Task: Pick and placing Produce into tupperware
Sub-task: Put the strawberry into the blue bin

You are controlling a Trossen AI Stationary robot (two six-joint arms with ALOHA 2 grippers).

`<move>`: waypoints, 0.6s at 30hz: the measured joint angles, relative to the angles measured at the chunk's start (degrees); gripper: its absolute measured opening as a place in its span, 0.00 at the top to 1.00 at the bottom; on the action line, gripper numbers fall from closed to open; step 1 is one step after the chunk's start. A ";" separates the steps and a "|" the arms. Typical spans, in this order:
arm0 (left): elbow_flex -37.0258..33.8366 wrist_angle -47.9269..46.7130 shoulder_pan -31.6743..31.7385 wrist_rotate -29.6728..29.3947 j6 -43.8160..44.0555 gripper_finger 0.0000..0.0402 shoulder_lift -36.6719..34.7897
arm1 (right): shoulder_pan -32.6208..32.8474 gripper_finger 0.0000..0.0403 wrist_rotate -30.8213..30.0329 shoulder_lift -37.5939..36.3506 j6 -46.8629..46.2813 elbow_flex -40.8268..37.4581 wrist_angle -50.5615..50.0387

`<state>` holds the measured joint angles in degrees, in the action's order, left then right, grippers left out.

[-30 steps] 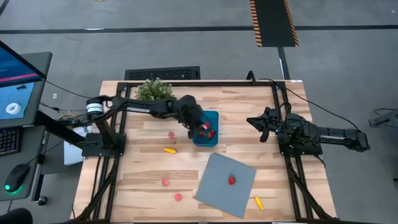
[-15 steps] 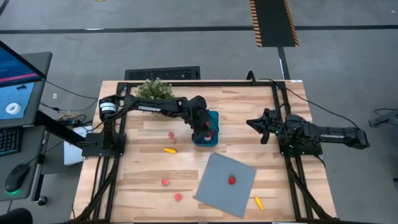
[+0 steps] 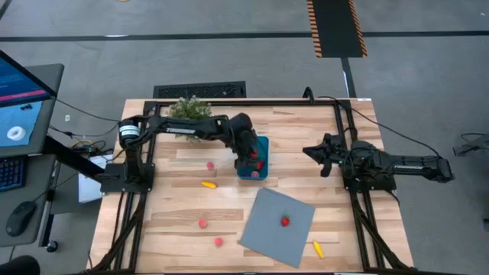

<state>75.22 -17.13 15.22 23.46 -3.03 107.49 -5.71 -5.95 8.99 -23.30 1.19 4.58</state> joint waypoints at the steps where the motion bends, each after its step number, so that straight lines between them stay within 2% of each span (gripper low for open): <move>1: 0.00 -0.11 0.00 0.09 -0.06 0.52 -0.88 | 0.12 0.87 0.04 0.00 -0.15 0.00 0.95; 6: 0.00 0.04 0.33 3.30 -1.11 0.57 -7.36 | 1.63 0.87 0.57 0.00 1.00 0.00 5.43; 11: -0.48 -3.17 0.44 3.09 -1.37 0.58 -15.18 | 3.17 0.87 4.38 0.15 -0.12 0.00 5.26; 18: -0.55 -9.16 -0.19 0.94 -2.84 0.58 -26.87 | 6.25 0.87 4.24 2.88 1.04 -0.02 6.31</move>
<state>74.67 -26.29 15.04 24.40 -5.88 80.62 0.53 -1.71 11.88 -22.25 1.17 10.89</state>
